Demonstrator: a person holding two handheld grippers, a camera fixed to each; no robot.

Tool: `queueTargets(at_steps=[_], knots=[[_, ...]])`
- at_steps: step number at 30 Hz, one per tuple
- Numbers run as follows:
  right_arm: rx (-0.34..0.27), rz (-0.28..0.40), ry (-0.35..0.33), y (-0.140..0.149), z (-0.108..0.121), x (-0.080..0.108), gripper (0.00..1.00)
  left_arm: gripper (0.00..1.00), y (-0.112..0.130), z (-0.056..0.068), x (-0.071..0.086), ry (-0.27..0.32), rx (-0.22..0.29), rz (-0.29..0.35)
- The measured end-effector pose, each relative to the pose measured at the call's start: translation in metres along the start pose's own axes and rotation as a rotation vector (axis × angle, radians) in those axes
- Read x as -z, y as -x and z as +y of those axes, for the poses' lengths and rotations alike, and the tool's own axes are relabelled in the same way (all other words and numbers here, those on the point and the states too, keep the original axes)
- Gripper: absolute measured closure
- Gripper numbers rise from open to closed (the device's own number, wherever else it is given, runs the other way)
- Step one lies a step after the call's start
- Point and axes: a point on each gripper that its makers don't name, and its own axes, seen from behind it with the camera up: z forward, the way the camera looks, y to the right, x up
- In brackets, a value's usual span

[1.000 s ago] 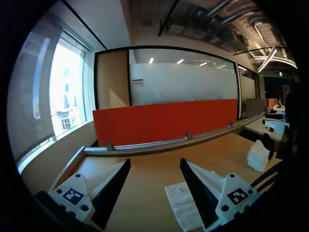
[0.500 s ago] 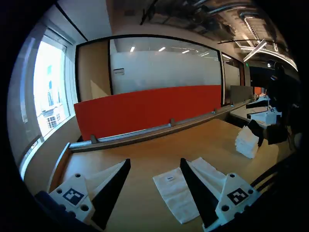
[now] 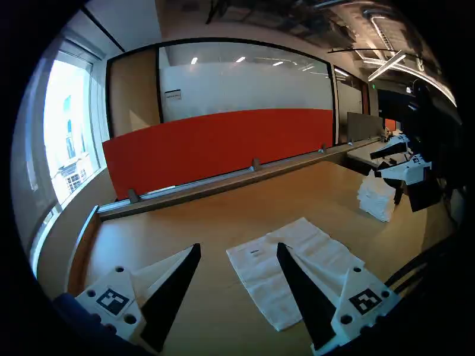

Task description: Fold towel

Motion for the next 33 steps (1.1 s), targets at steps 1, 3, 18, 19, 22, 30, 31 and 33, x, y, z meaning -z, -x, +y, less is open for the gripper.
queueTargets(at_steps=[1,3,18,19,22,30,31,33], knots=[[-0.001,-0.006,-0.002,0.005,-0.002,-0.002,0.00,0.05,0.006,0.002,-0.002,0.004,0.001,-0.008],[-0.004,-0.018,-0.007,0.014,-0.005,-0.006,0.00,0.05,0.016,0.005,-0.005,0.012,0.001,-0.022],[-0.004,-0.108,-0.058,0.084,-0.037,-0.030,0.00,0.05,0.085,0.029,-0.026,0.065,-0.010,-0.117],[-0.001,-0.118,-0.061,0.090,-0.039,-0.031,0.00,0.05,0.090,0.031,-0.027,0.070,-0.013,-0.126],[0.010,-0.143,-0.073,0.103,-0.045,-0.035,0.00,0.05,0.104,0.035,-0.030,0.086,-0.020,-0.154],[0.040,-0.189,-0.105,0.133,-0.058,-0.043,0.00,0.05,0.137,0.050,-0.035,0.147,-0.035,-0.227],[0.043,-0.195,-0.109,0.137,-0.060,-0.044,0.00,0.05,0.141,0.052,-0.036,0.154,-0.038,-0.236],[0.048,-0.208,-0.116,0.145,-0.064,-0.046,0.00,0.05,0.149,0.055,-0.037,0.165,-0.042,-0.251]])
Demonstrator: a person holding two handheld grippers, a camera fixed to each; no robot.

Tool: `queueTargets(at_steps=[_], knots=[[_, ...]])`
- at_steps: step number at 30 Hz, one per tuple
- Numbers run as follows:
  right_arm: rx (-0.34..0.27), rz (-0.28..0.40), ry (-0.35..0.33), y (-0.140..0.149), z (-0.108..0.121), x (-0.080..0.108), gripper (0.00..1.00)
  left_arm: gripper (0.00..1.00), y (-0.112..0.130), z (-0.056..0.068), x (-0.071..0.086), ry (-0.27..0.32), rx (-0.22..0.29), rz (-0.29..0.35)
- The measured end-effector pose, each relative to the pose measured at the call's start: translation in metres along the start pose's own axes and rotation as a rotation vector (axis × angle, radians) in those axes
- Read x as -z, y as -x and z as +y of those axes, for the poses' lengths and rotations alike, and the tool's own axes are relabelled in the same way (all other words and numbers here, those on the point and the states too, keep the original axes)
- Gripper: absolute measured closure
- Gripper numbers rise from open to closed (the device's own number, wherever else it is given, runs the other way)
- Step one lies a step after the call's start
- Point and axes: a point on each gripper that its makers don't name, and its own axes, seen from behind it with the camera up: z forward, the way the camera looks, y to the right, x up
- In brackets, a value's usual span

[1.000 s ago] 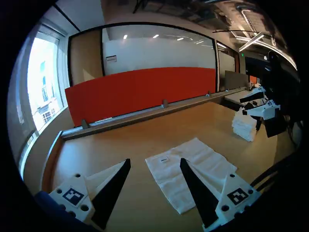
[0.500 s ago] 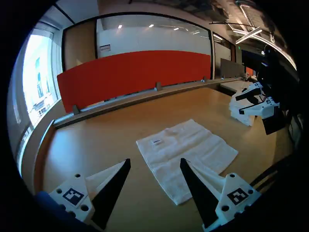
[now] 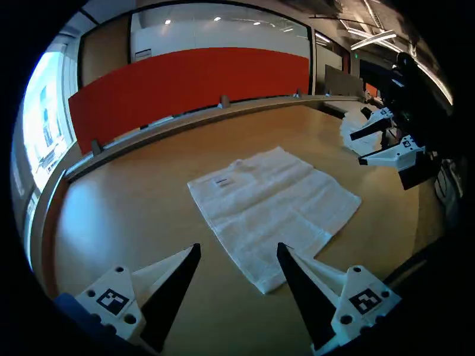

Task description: Fold towel

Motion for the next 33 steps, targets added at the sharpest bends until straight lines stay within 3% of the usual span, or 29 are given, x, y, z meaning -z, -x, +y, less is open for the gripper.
queueTargets(at_steps=[14,27,33], knots=[[0.000,-0.107,-0.038,0.055,-0.018,-0.017,0.00,0.05,0.040,0.018,-0.021,0.052,-0.013,-0.099],[0.010,-0.170,-0.059,0.084,-0.029,-0.022,0.00,0.05,0.069,0.030,-0.029,0.085,0.001,-0.174],[0.008,-0.197,-0.077,0.095,-0.034,-0.020,0.05,0.05,0.081,0.035,-0.029,0.092,-0.008,-0.208]])
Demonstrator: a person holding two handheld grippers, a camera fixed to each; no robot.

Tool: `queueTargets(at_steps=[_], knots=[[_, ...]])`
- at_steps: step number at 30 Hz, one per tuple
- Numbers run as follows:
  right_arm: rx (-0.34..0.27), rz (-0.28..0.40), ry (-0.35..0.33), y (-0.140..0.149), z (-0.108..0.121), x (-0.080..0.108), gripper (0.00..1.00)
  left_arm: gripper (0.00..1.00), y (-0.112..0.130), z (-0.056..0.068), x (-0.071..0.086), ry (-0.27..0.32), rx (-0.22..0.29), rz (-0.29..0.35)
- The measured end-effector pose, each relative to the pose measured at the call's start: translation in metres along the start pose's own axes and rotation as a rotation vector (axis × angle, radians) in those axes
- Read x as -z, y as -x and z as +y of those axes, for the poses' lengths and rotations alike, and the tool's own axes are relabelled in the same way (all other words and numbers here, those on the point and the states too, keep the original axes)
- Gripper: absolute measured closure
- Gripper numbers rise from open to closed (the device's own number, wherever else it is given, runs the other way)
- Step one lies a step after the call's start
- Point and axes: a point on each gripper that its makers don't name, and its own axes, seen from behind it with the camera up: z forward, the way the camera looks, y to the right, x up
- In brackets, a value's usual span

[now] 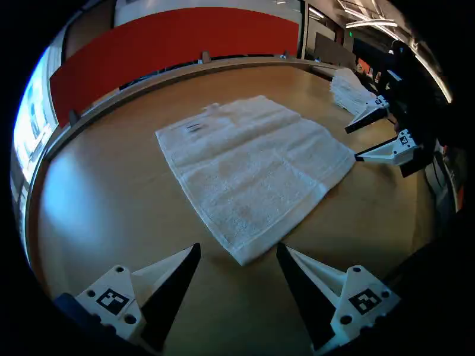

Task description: Fold towel

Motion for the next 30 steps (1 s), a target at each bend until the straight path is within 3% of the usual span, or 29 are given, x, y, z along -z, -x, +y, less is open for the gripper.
queueTargets(at_steps=[5,13,21,30], knots=[[0.010,-0.010,-0.007,0.005,-0.002,0.000,0.12,0.09,0.005,0.002,-0.002,0.000,0.005,-0.022],[0.002,-0.023,-0.039,0.010,-0.011,-0.001,0.38,0.23,0.006,0.003,-0.003,-0.012,-0.010,-0.031],[-0.020,-0.028,-0.052,0.015,-0.013,0.000,0.49,0.26,0.006,0.004,-0.003,-0.020,-0.003,-0.035],[-0.016,-0.028,-0.080,0.015,-0.020,0.000,0.67,0.46,0.005,0.007,-0.004,-0.018,-0.005,-0.045]])
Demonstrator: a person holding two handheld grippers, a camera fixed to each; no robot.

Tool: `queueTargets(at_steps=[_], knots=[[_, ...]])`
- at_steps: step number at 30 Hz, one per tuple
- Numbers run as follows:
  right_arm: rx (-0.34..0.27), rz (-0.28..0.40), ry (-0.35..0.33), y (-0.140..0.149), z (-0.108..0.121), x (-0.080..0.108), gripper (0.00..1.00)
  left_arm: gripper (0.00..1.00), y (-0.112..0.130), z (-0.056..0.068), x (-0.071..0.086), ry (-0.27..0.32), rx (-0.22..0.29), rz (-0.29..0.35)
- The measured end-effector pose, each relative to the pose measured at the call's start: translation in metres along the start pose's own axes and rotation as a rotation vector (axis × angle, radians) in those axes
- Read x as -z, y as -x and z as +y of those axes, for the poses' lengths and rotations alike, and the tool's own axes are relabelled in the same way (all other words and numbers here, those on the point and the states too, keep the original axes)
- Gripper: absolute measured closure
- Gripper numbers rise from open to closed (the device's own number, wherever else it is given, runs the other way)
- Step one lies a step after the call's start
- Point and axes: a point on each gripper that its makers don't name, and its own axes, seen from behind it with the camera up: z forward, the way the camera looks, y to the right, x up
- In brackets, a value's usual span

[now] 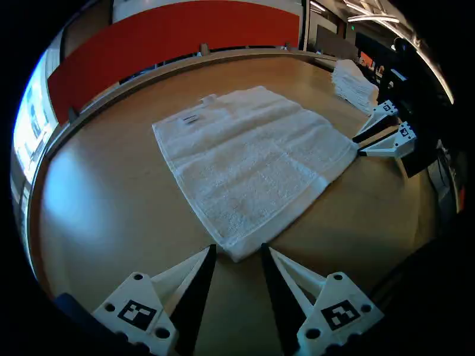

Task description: Fold towel

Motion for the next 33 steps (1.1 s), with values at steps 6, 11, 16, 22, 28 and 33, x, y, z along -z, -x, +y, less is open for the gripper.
queueTargets(at_steps=[6,11,16,22,28,33], knots=[[-0.011,0.001,0.001,0.0010,0.0001,0.0012,0.74,0.55,0.0003,-0.0007,0.0001,-0.002,0.001,-0.003],[-0.013,0.003,0.005,0.0004,0.0011,0.0024,0.78,0.65,0.0005,0.0004,0.0000,-0.001,-0.005,-0.007],[-0.010,-0.002,0.009,-0.0006,0.0024,0.0031,0.82,0.80,0.0009,-0.0007,-0.0001,-0.012,-0.003,-0.009],[-0.012,0.008,0.033,-0.0051,0.0069,0.0034,0.93,0.86,0.0006,-0.0002,0.0005,-0.024,0.002,-0.012],[-0.021,0.007,0.038,-0.0056,0.0091,0.0043,0.96,0.87,-0.0005,0.0003,0.0007,-0.018,0.034,-0.013],[-0.033,-0.002,0.029,-0.0039,0.0086,0.0051,0.96,0.87,0.0003,0.0000,0.0005,-0.018,0.033,-0.010]])
